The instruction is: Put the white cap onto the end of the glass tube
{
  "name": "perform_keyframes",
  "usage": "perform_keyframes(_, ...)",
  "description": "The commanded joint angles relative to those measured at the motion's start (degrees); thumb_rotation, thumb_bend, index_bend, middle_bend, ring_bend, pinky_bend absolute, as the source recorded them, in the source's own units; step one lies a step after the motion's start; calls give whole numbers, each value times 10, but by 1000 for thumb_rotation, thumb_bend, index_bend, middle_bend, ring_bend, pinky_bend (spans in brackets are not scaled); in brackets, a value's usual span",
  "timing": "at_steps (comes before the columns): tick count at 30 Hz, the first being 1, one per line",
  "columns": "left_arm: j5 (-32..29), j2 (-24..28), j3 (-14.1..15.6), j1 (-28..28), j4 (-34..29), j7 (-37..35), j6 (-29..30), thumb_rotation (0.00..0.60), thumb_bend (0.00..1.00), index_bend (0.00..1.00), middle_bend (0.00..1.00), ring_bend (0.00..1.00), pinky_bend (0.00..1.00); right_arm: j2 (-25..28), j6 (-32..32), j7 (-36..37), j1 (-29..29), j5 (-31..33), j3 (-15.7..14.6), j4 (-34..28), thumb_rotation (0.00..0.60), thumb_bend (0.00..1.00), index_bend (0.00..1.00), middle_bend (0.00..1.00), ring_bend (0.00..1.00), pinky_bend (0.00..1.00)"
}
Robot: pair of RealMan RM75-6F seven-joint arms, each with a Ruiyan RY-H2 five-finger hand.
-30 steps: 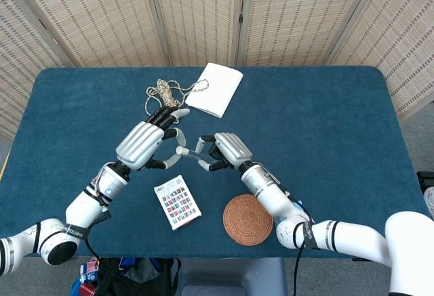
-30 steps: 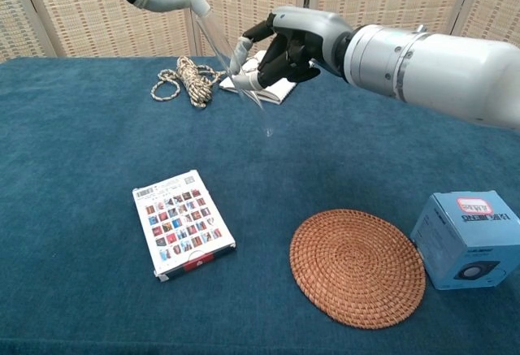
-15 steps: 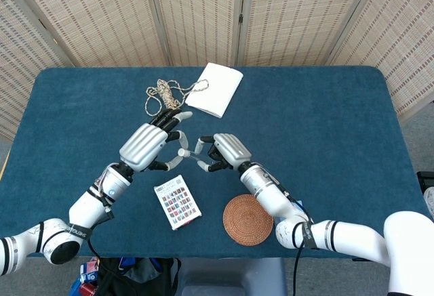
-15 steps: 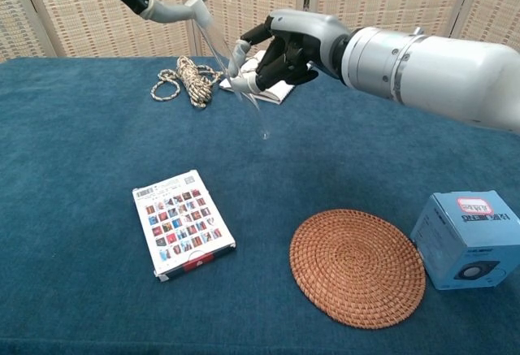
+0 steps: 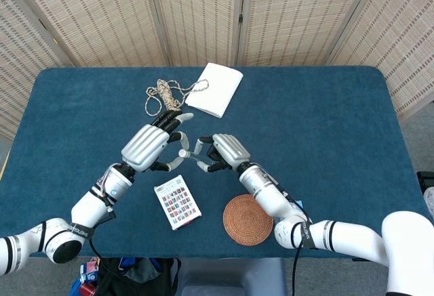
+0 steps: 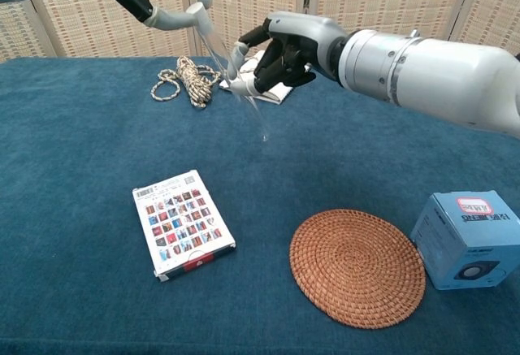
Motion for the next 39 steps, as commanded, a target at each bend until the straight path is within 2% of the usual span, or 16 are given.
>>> perform_keyframes(1, 0, -1, 1, 0, 1, 0, -1, 600, 438, 584, 44, 0, 0, -1, 0, 0, 1, 0, 0, 1, 600, 538, 972, 1000, 1000, 1000)
perform_keyframes(8, 3, -2, 5, 0, 5, -2, -4, 600, 437, 551, 44, 0, 0, -2, -1, -3, 2, 0, -2, 3, 600, 538, 972, 1000, 1000, 1000)
perform_keyframes(9, 3, 0, 6, 0, 5, -3, -7, 600, 437, 514, 44, 0, 0, -2, -1, -4, 2, 1, -2, 3, 600, 538, 972, 1000, 1000, 1000)
perform_keyframes(11, 4, 5, 10, 0, 4, -3, -12, 600, 437, 377, 44, 0, 0, -1, 1, -8, 1, 1, -4, 5, 600, 538, 972, 1000, 1000, 1000)
perform_keyframes(15, -1, 18, 14, 1, 0, -9, -26, 600, 436, 62, 6, 0, 0, 8, -2, -21, 2, 6, -7, 4, 600, 539, 972, 1000, 1000, 1000)
perform_keyframes(17, -2, 22, 14, 2, 0, -17, -28, 596, 436, 4, 0, 0, 0, 16, -2, -32, 2, 10, -10, 2, 600, 539, 972, 1000, 1000, 1000)
perform_keyframes(21, 1, 27, 16, 10, 6, -30, -24, 577, 435, 0, 0, 0, 0, 41, -8, -61, 3, 22, -19, -3, 600, 539, 975, 1000, 1000, 1000)
perform_keyframes(26, 0, 38, 21, 24, 24, -44, -19, 583, 435, 0, 0, 0, 0, 85, -24, -116, 12, 50, -34, -13, 600, 539, 978, 1000, 1000, 1000)
perform_keyframes(31, 2, 26, 37, 41, 66, -17, 6, 595, 435, 0, 0, 0, 0, 118, -65, -171, 36, 101, -60, -6, 600, 539, 978, 1000, 1000, 1000)
perform_keyframes(35, -1, 19, 46, 53, 80, -9, 16, 600, 435, 0, 0, 0, 0, 119, -90, -199, 58, 140, -81, 10, 600, 539, 978, 1000, 1000, 1000)
perform_keyframes(39, 2, 22, 51, 63, 81, -7, 23, 600, 435, 0, 0, 0, 0, 95, -91, -226, 77, 159, -103, 42, 600, 539, 978, 1000, 1000, 1000)
